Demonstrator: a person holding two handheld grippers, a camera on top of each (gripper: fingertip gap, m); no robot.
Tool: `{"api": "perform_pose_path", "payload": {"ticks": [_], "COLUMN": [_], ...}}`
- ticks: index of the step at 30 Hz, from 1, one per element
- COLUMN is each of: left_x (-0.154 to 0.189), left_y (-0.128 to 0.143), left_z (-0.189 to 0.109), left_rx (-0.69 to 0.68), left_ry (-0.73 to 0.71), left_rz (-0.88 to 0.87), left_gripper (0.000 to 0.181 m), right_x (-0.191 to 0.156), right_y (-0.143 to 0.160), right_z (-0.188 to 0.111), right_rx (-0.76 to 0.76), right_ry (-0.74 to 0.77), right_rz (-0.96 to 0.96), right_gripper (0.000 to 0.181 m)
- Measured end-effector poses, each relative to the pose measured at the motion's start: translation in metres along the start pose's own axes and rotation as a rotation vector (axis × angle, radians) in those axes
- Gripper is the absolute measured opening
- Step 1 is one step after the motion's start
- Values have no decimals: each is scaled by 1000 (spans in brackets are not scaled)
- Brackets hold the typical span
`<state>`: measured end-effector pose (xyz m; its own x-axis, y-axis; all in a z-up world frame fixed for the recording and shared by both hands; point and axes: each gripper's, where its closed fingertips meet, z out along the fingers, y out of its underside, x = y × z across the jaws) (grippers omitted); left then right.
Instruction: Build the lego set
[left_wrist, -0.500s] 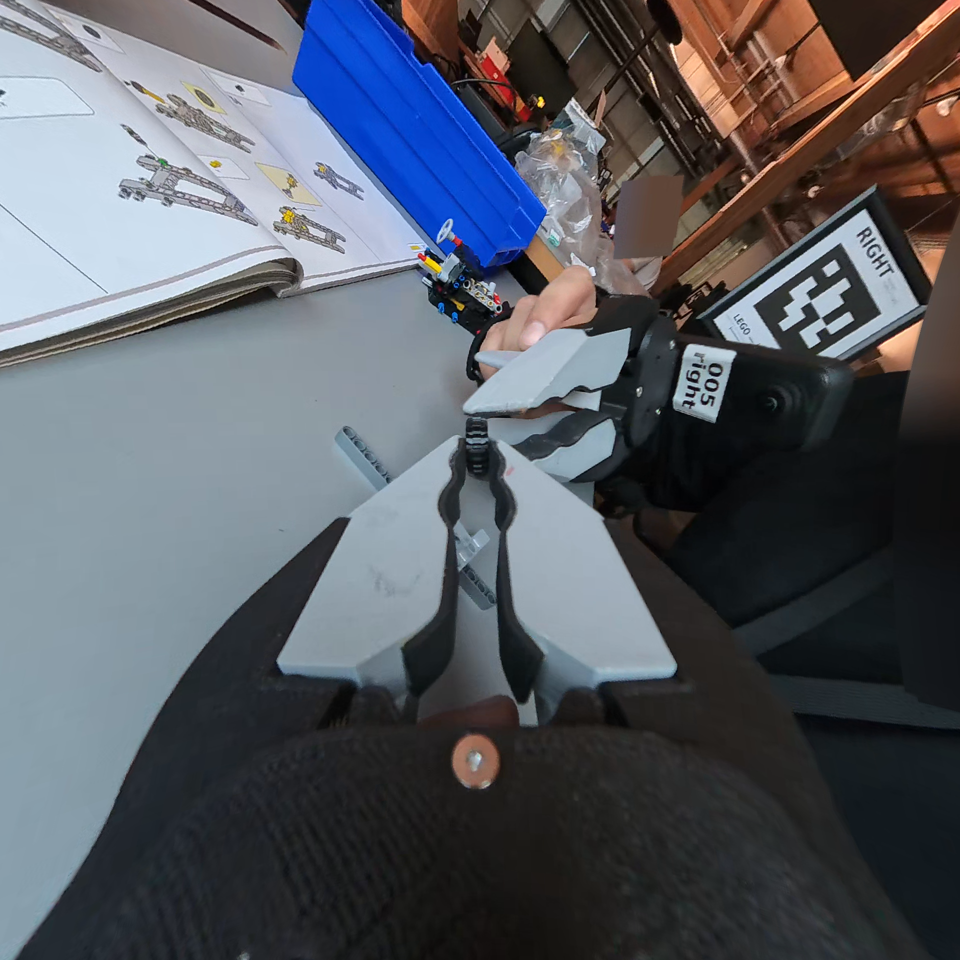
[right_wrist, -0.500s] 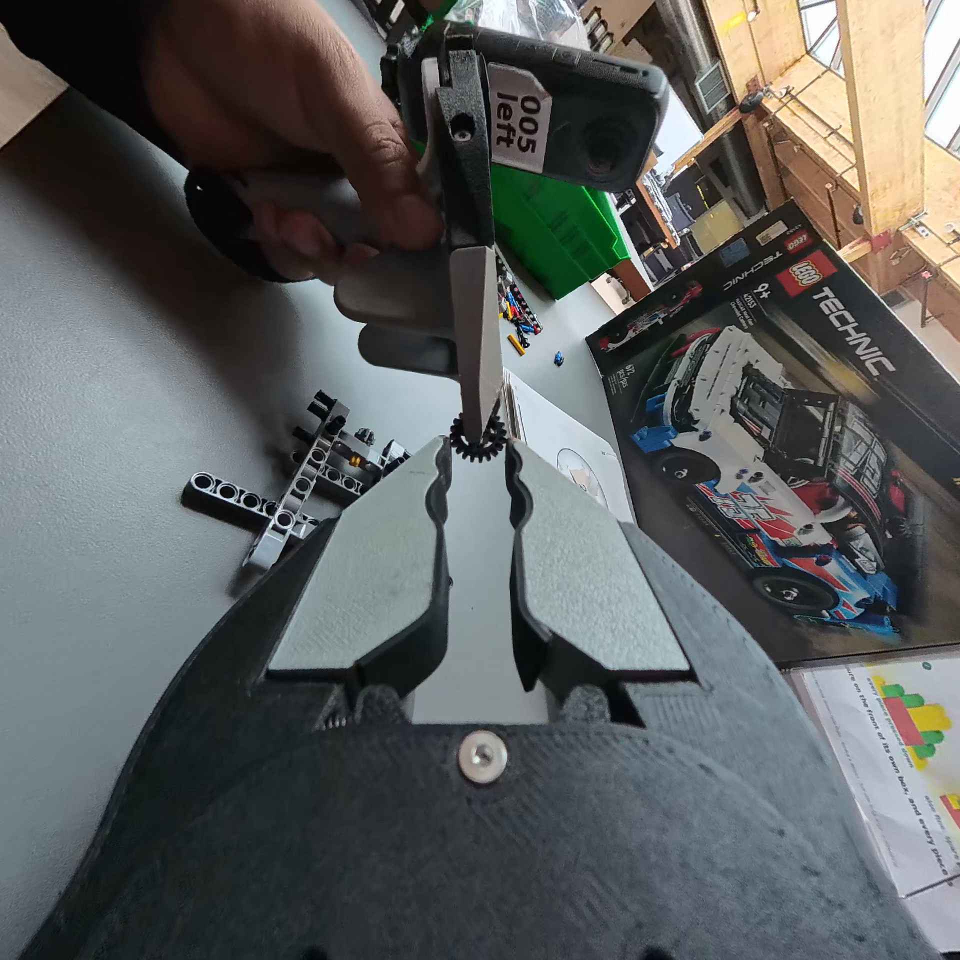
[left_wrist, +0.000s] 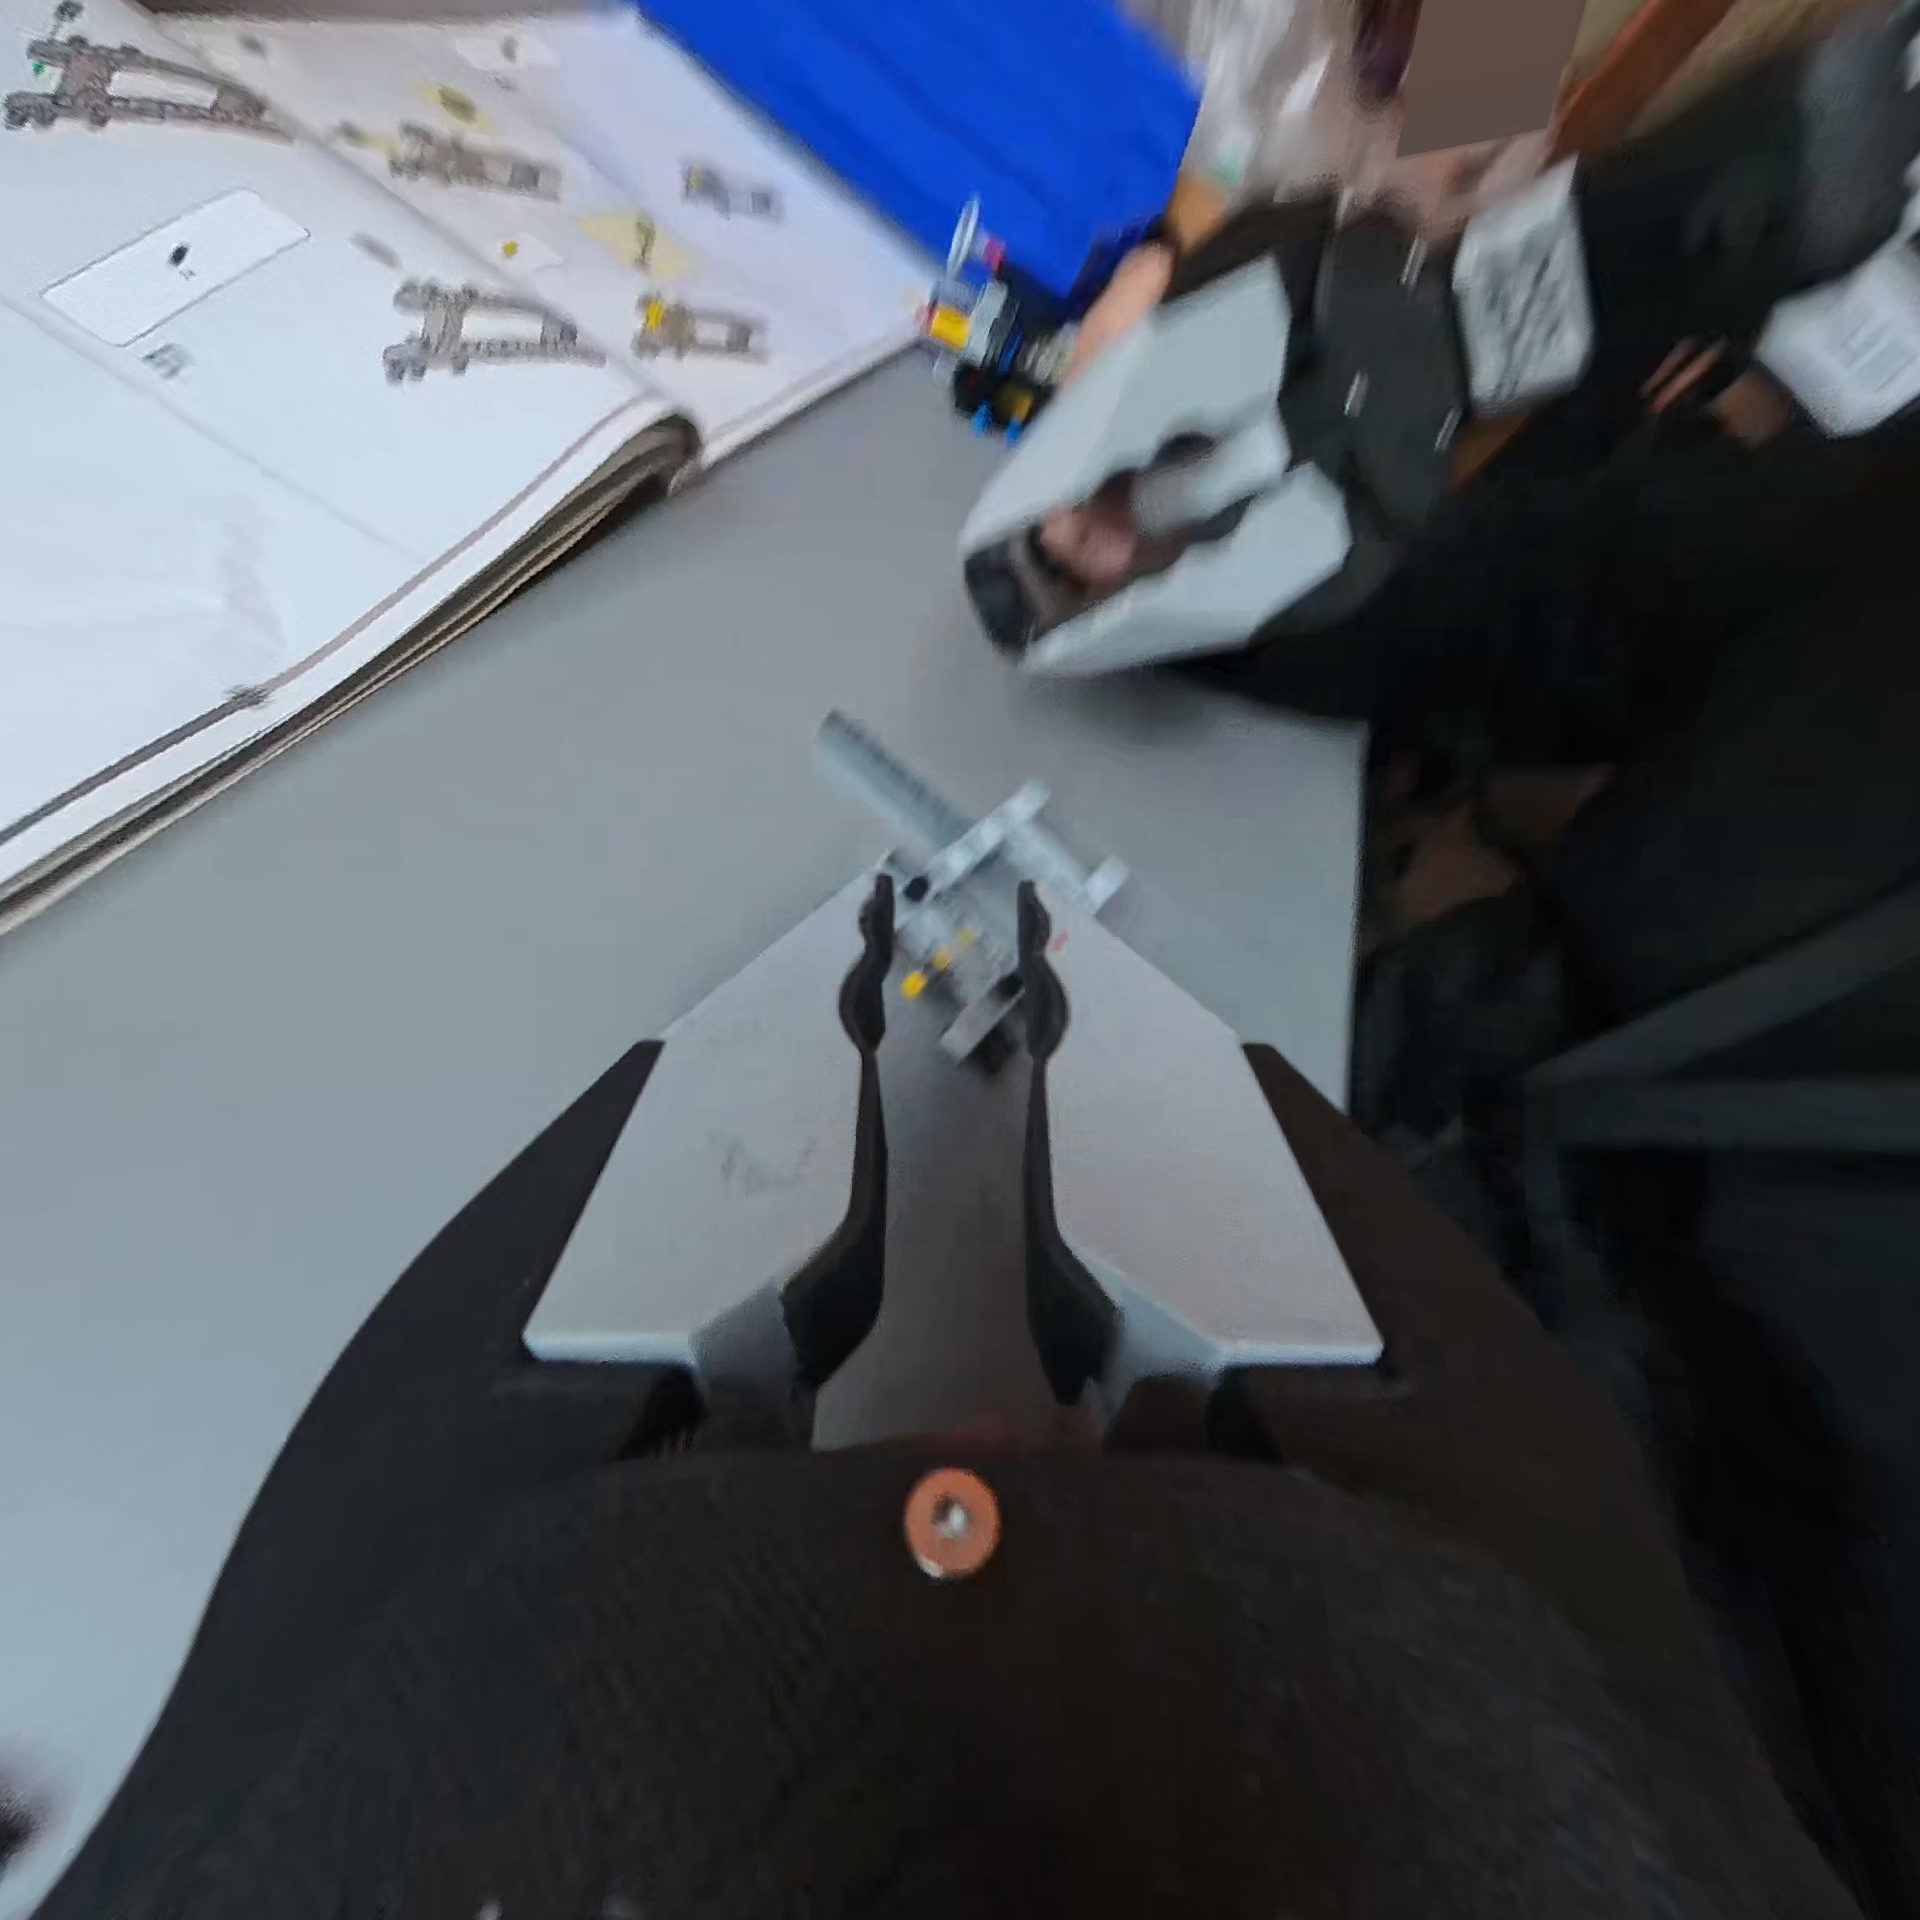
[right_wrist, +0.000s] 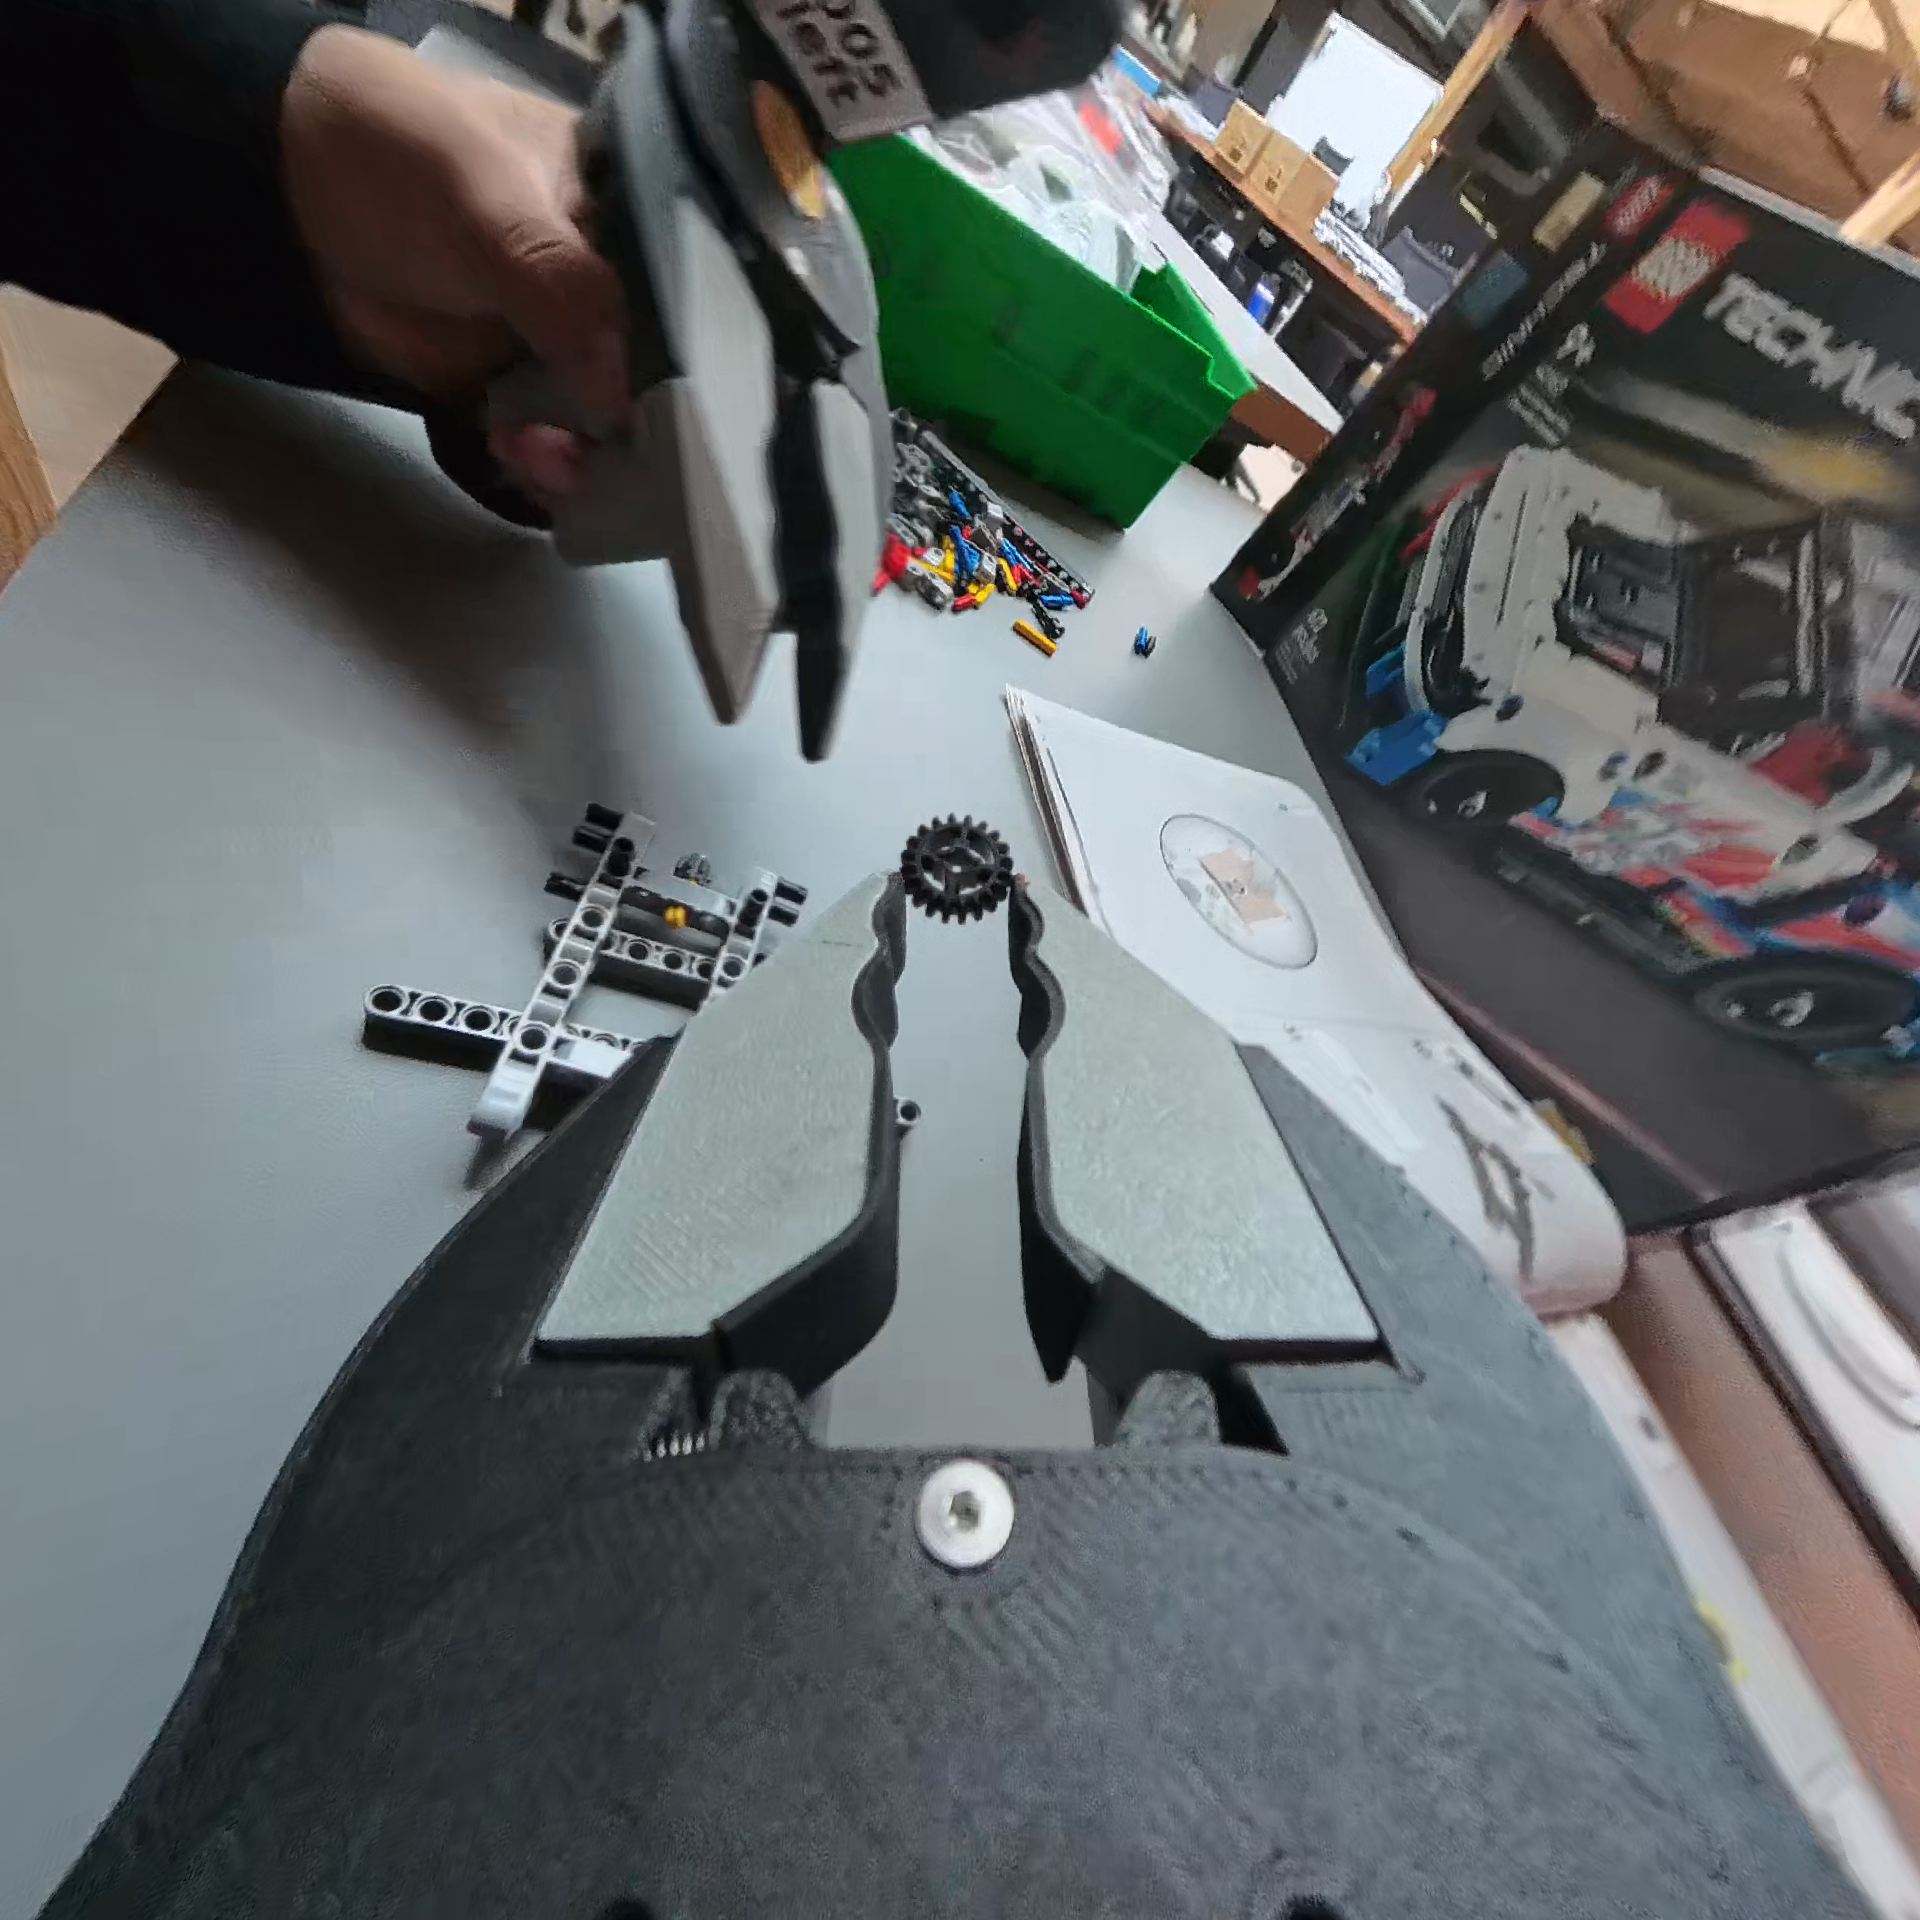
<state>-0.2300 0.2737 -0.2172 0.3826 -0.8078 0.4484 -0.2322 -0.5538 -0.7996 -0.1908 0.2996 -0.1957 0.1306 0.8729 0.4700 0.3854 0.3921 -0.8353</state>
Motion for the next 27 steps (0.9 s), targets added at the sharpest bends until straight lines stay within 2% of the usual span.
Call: {"api": "perform_pose_path", "payload": {"ticks": [3,4,7,11,16,21,27], "left_x": [-26,-28,-20,-21,-12,-8,-1], "left_y": [21,23,26,28,22,40,44], "left_z": [-13,-15,-13,-7,11,24,22], "left_rx": [-126,-143,-177,-263,-296,-392,-394], "left_ry": [-132,-129,-3,135,209,189,219], "left_rz": [132,171,280,296,375,465,504], "left_gripper": [30,33,44,60,69,67,63], "right_x": [16,19,16,8,-5,-6,-10], "right_y": [9,12,25,37,51,49,51], "right_z": [-3,-3,-4,-11,-18,-18,-16], "right_rx": [9,9,-23,-62,-156,-147,-155], "right_ry": [-2,-15,-136,-262,-339,-360,-380], "right_rz": [139,177,301,413,397,411,414], "right_gripper": [16,16,16,16,16,16,16]}}
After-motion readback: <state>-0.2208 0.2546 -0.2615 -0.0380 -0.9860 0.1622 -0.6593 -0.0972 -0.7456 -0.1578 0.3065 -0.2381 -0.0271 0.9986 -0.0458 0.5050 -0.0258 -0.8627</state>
